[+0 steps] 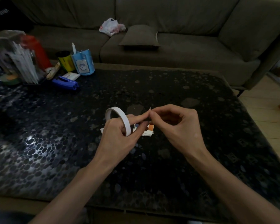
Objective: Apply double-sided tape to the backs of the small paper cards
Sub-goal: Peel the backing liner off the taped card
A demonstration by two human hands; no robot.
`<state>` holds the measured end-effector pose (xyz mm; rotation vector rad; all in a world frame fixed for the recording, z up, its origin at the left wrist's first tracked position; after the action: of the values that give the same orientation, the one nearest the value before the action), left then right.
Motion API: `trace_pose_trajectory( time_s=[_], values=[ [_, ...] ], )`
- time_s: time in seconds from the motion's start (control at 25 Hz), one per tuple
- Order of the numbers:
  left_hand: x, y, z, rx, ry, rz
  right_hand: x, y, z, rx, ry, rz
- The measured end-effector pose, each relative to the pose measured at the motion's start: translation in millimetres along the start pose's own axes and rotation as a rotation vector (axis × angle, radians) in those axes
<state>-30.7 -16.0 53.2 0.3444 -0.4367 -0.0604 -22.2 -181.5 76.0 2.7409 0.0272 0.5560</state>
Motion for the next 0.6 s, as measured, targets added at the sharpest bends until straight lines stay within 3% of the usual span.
trace_pose_trajectory(
  time_s=[0.6],
  values=[
    [0,-1,0,0.068,-0.016,0.005,8,0,15,0.251,-0.112,-0.042]
  ],
)
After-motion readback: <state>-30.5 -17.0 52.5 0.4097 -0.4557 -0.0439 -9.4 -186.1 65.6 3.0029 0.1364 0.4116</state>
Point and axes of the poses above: each hand's wrist, its own x-axis towards the middle knuckle, its own y-axis out of the back of the hand, z = x × y, the point moved 9 cm from there along x, towards the middle knuckle, and after that the axes turned 1 degree about x, right-handed, at the moved point
